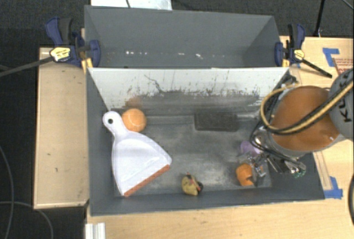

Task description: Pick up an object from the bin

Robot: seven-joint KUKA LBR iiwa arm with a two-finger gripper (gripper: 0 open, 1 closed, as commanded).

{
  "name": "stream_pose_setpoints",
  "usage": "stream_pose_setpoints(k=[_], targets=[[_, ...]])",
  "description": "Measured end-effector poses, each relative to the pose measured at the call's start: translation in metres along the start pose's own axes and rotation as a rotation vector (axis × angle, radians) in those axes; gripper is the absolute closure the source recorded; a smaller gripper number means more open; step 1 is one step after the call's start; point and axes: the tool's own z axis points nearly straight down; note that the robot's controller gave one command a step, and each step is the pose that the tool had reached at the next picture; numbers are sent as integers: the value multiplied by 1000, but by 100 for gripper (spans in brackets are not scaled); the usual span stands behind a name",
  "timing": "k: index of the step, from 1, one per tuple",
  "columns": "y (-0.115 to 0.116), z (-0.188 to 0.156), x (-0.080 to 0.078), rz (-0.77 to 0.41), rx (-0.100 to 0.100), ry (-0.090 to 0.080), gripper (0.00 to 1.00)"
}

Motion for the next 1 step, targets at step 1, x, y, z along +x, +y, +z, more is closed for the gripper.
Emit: stream_pose_setpoints(k=[1], targets=[[0,0,0,1,0,0,100]])
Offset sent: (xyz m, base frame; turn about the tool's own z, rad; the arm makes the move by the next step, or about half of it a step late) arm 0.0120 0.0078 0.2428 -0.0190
